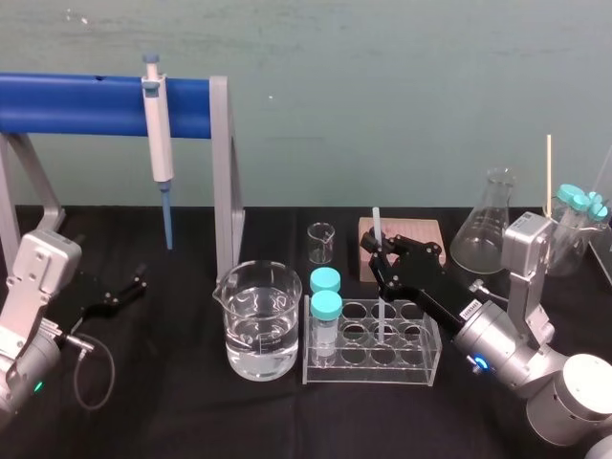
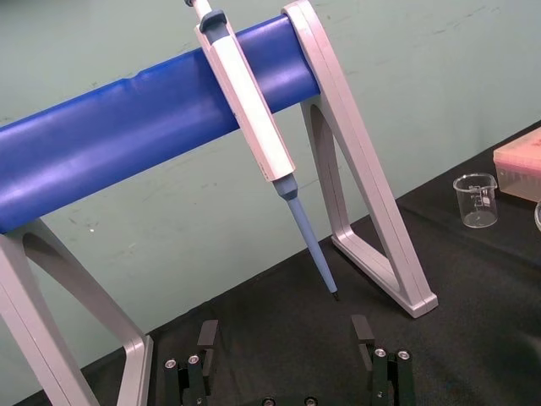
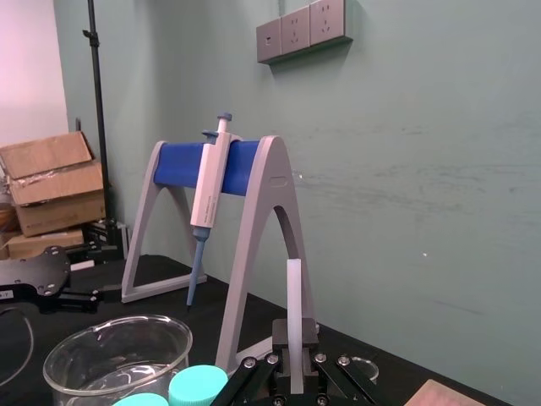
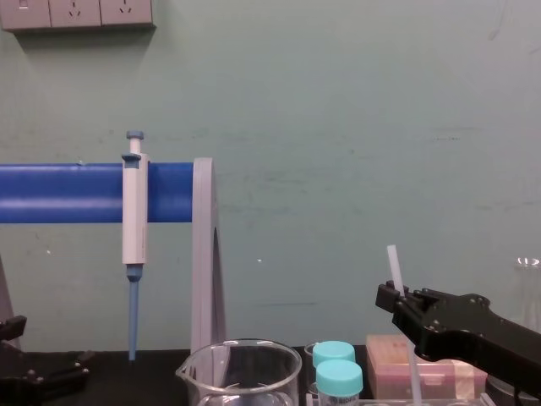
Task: Pick up the stirring rod with one hand, then place it down.
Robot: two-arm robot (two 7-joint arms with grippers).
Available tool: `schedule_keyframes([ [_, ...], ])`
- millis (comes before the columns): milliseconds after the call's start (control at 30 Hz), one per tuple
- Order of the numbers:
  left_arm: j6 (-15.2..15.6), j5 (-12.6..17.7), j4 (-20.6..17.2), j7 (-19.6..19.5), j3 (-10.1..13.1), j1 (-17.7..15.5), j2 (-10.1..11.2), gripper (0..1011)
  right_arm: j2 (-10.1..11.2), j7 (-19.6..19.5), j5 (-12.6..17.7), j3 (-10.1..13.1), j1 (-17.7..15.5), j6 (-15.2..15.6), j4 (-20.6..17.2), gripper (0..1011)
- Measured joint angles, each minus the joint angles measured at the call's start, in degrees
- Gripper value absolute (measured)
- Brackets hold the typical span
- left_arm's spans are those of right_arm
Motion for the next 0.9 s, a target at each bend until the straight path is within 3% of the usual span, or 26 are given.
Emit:
schedule_keyframes([
  [233,0.0,0.0,0.0,0.0,0.0,0.0,0.0,1000,0.02,0.04,0.03,-0.02,0.01,0.05,-0.03,86],
  [900,0.0,0.0,0.0,0.0,0.0,0.01,0.0,1000,0.05,0.19,0.19,-0.05,0.03,0.11,-0.03,716],
])
